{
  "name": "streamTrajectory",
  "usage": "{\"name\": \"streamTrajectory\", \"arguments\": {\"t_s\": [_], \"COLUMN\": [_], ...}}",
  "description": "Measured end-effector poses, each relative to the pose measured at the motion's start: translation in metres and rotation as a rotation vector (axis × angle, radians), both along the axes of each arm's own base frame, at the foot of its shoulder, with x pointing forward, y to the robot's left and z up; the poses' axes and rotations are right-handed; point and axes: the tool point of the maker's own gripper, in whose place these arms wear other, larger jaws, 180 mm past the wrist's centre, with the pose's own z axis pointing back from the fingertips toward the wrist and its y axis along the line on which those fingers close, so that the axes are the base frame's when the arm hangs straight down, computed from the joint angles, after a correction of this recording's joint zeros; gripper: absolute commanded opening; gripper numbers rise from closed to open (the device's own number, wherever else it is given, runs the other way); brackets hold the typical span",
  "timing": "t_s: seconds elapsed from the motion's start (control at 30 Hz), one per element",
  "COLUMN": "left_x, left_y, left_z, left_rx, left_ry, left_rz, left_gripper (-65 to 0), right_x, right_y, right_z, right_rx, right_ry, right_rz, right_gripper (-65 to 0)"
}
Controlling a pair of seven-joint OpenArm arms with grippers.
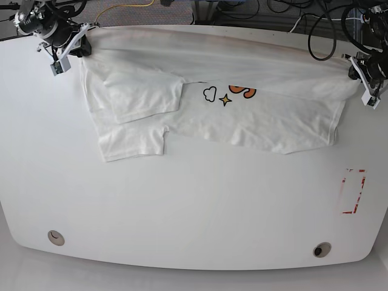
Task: Fold the T-shirt properly
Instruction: 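Open both grippers and release the shirt edge again, then move the open right gripper inward over the shirt's sleeve area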
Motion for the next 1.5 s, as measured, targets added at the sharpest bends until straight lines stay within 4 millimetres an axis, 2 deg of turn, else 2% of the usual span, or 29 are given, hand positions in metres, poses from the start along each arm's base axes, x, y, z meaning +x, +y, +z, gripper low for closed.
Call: {"name": "streamTrajectory", "arguments": {"t_s": [0.1, 0.3, 0.47, 0.5, 0.6, 0.7, 0.8, 0.87, 0.93, 1.03, 1.2, 1.33, 1.5], "left_x": [-0.002, -0.005, -0.018, -0.02, -0.023, -0.019, -0.008, -0.005, 0.004, 0.012, 0.015, 0.02, 0.018], "left_y": [0.001, 0.003, 0.004, 0.005, 0.007, 0.005, 0.003, 0.003, 0.006, 0.006, -0.002, 0.003, 0.001], "left_z": [-0.001, -0.001, -0.005, -0.006, -0.006, 0.0, 0.016, 0.029, 0.046, 0.058, 0.064, 0.073, 0.071], "left_rx": [0.003, 0.011, 0.019, 0.023, 0.034, 0.047, 0.073, 0.081, 0.085, 0.076, 0.029, 0.046, 0.03], "left_ry": [0.008, 0.015, 0.065, 0.08, 0.097, 0.077, 0.034, 0.021, -0.03, -0.07, -0.071, -0.086, -0.085], "left_rz": [-0.001, -0.002, 0.0, 0.001, 0.002, -0.012, -0.045, -0.061, -0.068, -0.077, -0.124, -0.133, -0.132], "left_gripper": [-45.7, -29.0, -22.8, -22.8, -22.5, -22.4, -22.4, -22.4, -22.2, -22.2, -22.2, -22.2, -22.9], "right_x": [0.002, 0.002, 0.004, 0.005, 0.007, 0.007, 0.006, 0.007, 0.009, 0.012, 0.017, 0.021, 0.027], "right_y": [-0.001, -0.001, -0.004, -0.005, -0.005, -0.005, -0.005, -0.004, -0.003, -0.002, 0.005, 0.006, 0.007], "right_z": [0.001, 0.001, 0.002, 0.002, 0.002, 0.002, 0.002, 0.003, 0.006, 0.01, 0.014, 0.014, 0.017], "right_rx": [-0.003, -0.006, -0.021, -0.028, -0.042, -0.041, -0.042, -0.043, -0.047, -0.053, -0.031, -0.029, -0.026], "right_ry": [-0.005, -0.005, -0.001, 0.001, 0.007, 0.005, 0.01, 0.006, -0.005, -0.019, -0.045, -0.051, -0.074], "right_rz": [0.002, 0.002, 0.021, 0.035, 0.057, 0.057, 0.055, 0.057, 0.064, 0.073, 0.07, 0.069, 0.067], "right_gripper": [-60.9, -60.7, -59.0, -57.2, -45.8, -31.2, -20.6, -17.3, -15.9, -16.0, -16.0, -16.0, -16.0]}}
